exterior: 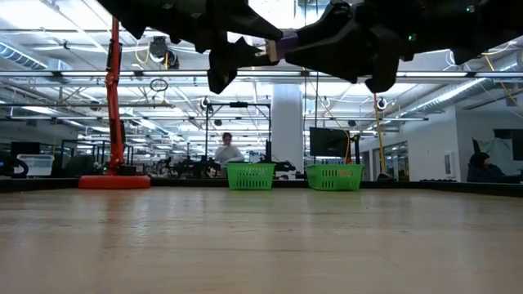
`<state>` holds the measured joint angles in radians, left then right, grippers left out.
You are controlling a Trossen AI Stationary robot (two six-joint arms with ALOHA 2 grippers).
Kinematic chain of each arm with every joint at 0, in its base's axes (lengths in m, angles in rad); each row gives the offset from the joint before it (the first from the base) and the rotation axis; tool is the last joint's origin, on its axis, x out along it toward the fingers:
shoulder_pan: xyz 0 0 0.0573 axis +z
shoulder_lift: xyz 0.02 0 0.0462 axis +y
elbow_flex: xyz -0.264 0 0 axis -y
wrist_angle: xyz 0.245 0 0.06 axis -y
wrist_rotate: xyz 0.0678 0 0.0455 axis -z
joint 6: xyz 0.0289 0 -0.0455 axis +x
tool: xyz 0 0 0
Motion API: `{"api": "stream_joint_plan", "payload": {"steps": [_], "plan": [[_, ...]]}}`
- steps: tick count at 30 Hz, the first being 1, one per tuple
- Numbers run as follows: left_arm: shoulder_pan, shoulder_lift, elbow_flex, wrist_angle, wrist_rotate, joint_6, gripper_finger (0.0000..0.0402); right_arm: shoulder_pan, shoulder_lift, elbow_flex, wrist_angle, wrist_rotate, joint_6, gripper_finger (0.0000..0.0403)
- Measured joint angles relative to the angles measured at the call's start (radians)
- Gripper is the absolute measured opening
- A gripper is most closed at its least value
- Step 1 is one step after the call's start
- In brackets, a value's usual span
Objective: Pick & Place Office items
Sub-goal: Put the purple charger adapter into the right green basket
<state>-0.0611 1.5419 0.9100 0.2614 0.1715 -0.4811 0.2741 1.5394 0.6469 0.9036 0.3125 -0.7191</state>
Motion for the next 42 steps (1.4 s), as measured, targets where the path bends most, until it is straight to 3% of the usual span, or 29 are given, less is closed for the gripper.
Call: {"api": "stream_joint_plan", "payload": {"steps": [10, 23, 29, 34, 42], "plan": [[-0.007, 0.000, 0.001, -0.008, 0.002, -0.005, 0.0136, -0.005, 0.028, 0.012, 0.051, -0.001, -0.034, 0.0228], [-0.008, 0.000, 0.001, -0.015, 0.011, -0.007, 0.0137, -0.006, 0.027, 0.010, 0.050, -0.052, -0.034, 0.0126], [-0.003, 0.001, 0.001, 0.007, 0.004, 0.018, 0.0192, -0.006, 0.026, 0.010, 0.049, -0.053, -0.002, 0.0126], [0.039, -0.024, 0.001, -0.006, 0.073, 0.095, 0.0240, -0.006, 0.023, 0.010, 0.048, -0.055, 0.034, 0.0126], [0.100, -0.155, 0.001, -0.154, 0.033, 0.165, 0.0281, -0.006, 0.016, 0.010, 0.032, -0.054, 0.053, 0.0126]]}}
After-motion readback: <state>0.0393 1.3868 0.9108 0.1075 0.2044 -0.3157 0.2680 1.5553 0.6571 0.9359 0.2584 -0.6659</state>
